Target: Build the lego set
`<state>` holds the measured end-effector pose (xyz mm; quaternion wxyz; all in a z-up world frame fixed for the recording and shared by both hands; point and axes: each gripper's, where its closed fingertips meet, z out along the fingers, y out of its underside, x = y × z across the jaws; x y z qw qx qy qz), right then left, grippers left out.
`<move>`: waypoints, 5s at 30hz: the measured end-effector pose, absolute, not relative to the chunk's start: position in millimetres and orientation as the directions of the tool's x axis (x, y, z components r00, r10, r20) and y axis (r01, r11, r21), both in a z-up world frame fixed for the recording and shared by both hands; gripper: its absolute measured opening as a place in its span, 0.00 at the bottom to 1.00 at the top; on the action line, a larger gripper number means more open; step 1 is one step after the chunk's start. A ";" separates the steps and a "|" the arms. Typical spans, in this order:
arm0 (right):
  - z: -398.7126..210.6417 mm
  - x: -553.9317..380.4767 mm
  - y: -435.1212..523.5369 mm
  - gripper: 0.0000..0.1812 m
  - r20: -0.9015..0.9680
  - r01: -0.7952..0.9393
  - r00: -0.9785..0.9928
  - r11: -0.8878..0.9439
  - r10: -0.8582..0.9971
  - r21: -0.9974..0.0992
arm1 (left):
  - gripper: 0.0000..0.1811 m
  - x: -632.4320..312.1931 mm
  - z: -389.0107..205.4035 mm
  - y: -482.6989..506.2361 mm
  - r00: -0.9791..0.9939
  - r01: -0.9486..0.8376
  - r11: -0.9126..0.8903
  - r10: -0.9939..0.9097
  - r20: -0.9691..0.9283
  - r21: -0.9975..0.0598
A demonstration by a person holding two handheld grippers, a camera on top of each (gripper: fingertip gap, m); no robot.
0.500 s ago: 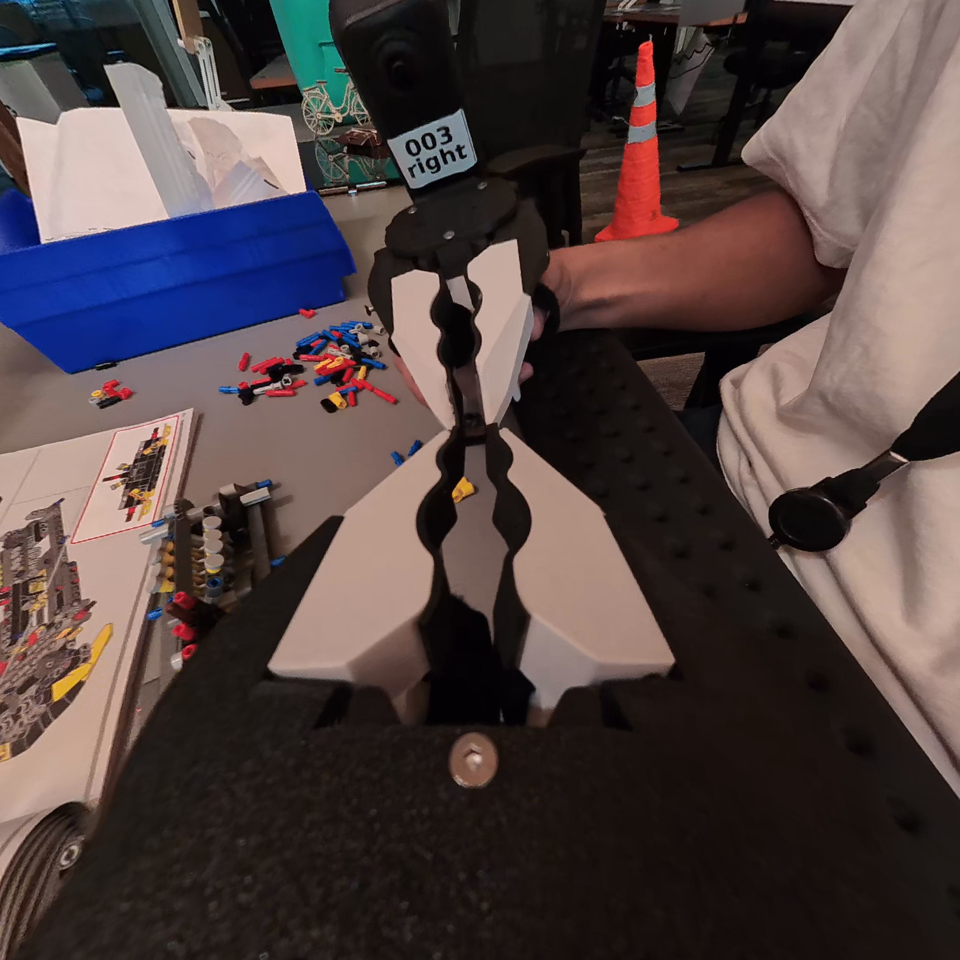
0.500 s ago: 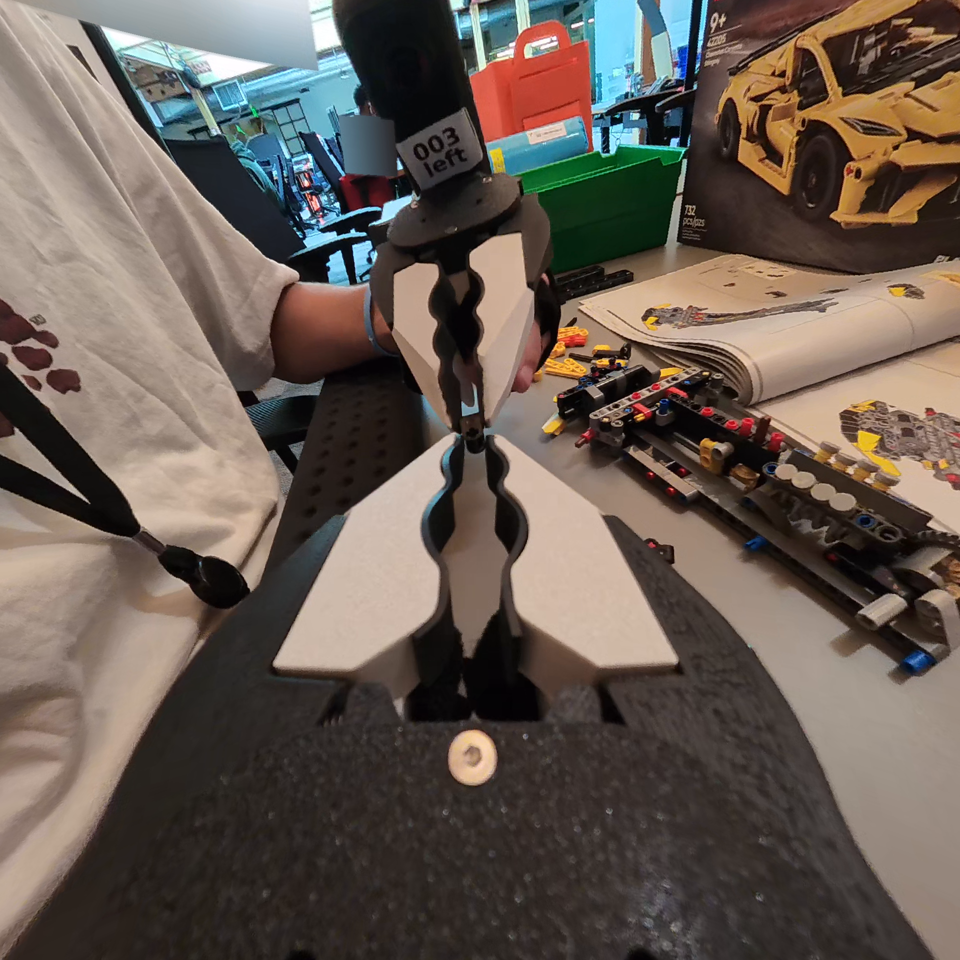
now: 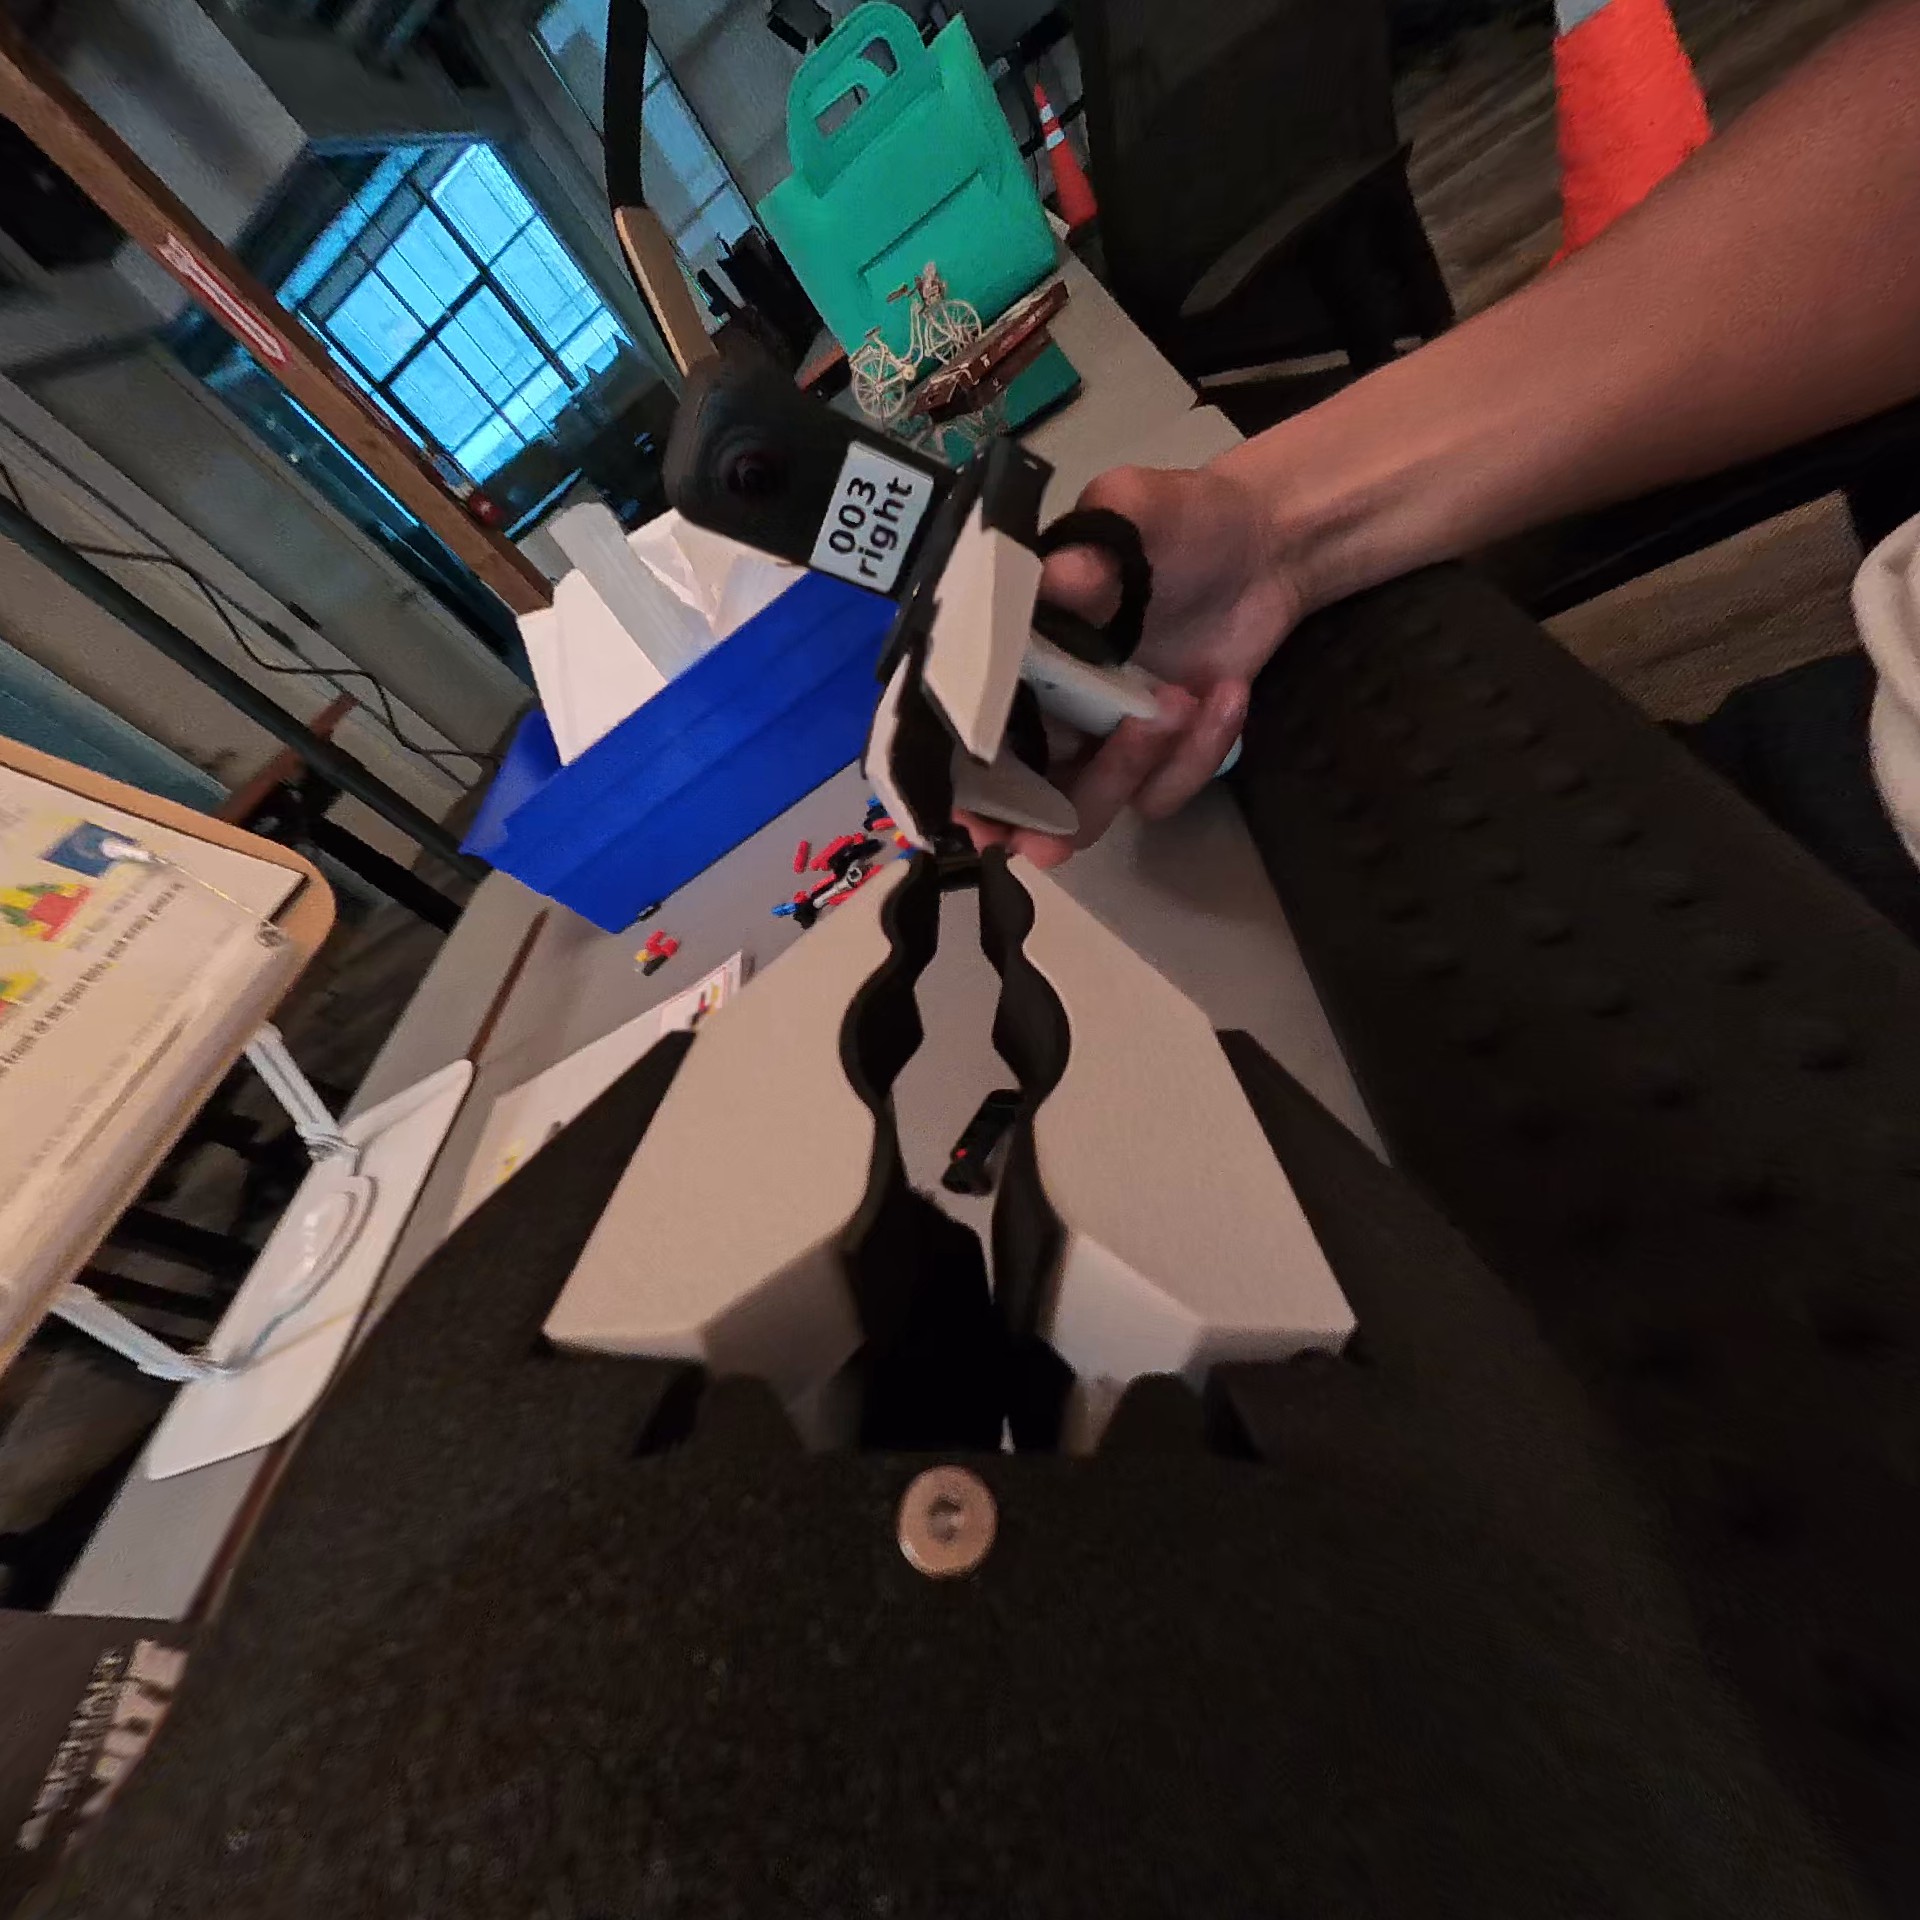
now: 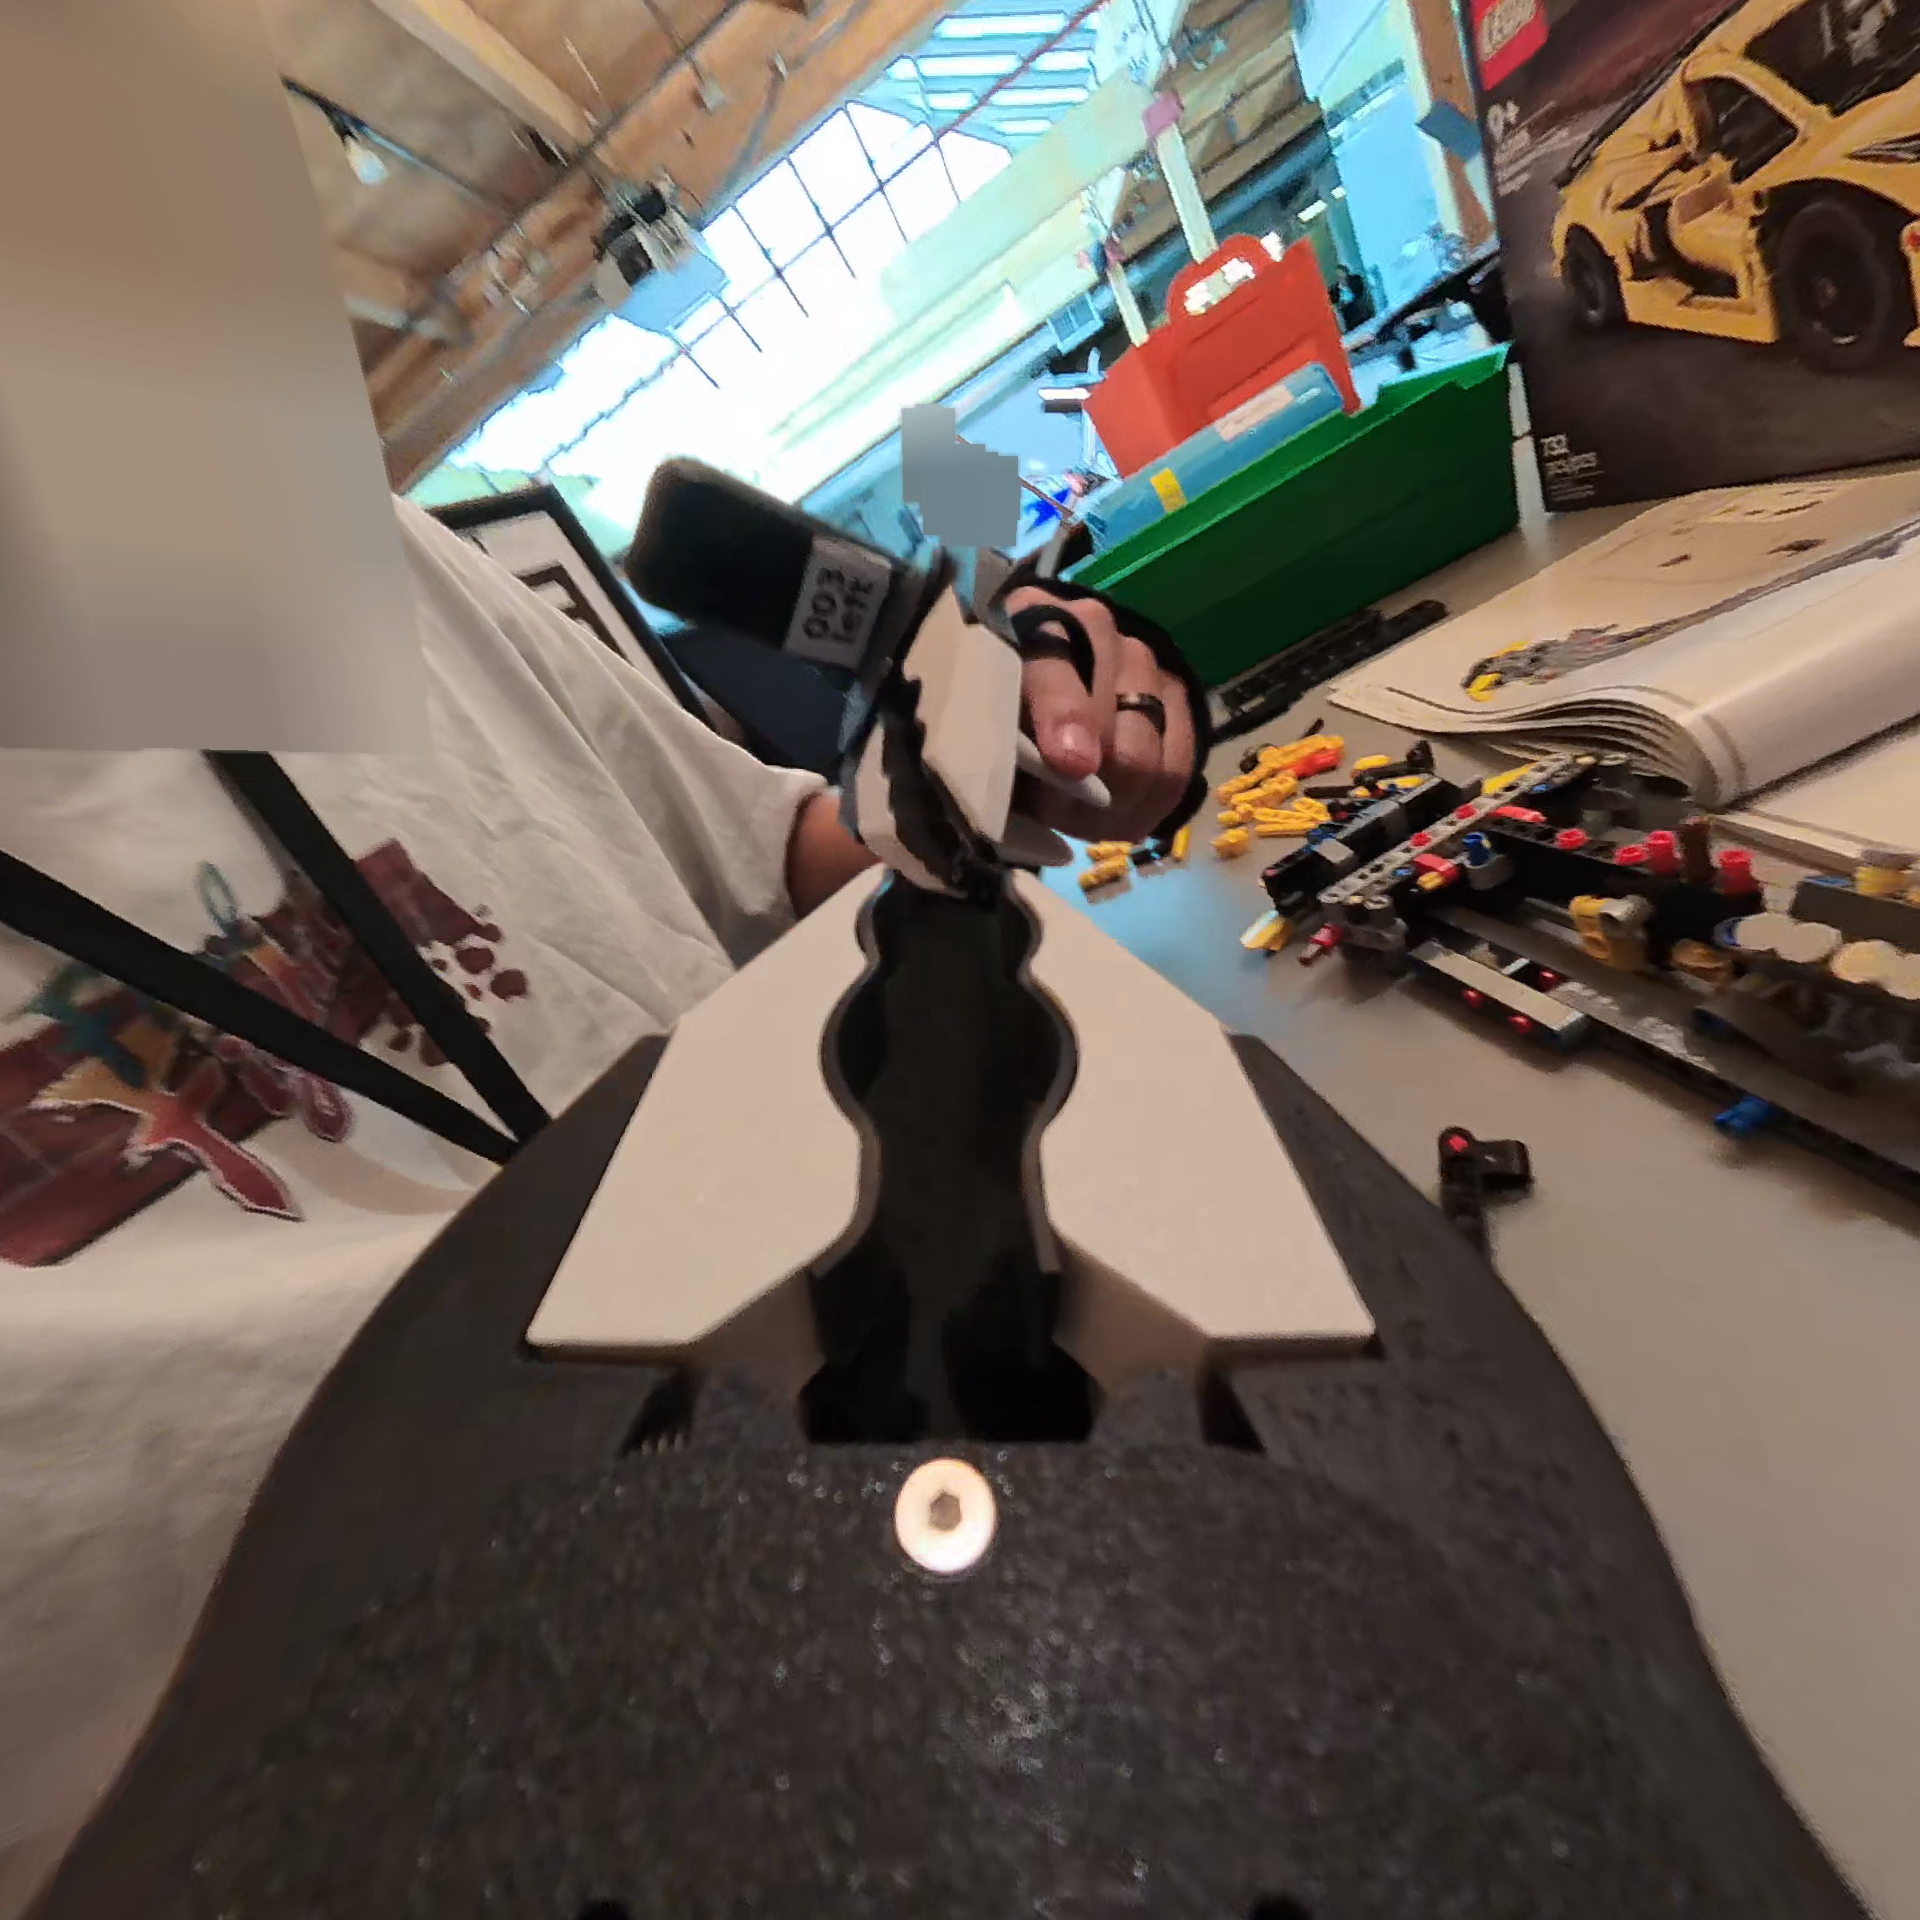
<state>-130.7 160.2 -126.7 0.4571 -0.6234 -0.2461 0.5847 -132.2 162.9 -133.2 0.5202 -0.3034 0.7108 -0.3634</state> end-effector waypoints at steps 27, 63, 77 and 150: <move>-118.2 -136.7 166.1 0.03 -0.717 -0.349 0.020 -0.668 0.696 -0.658 | 0.04 -125.6 -121.6 160.1 -0.143 0.003 0.629 -0.769 -0.623 -0.777; -154.4 -51.1 175.5 0.11 -0.335 -0.007 0.654 -0.437 0.679 -0.900 | 0.04 -122.7 -135.3 172.5 -0.202 -0.130 0.412 -0.902 -0.382 -0.902; -238.0 -44.7 165.4 0.06 -0.021 0.467 0.730 -0.521 0.683 -0.714 | 0.04 -115.9 -195.9 204.2 -0.150 -0.438 0.248 -0.968 -0.201 -0.864; -135.5 -130.2 223.2 0.02 -0.383 -0.214 0.588 -0.320 0.713 -0.923 | 0.04 -123.6 -122.4 225.7 -0.149 -0.108 -0.281 -0.944 0.295 -0.954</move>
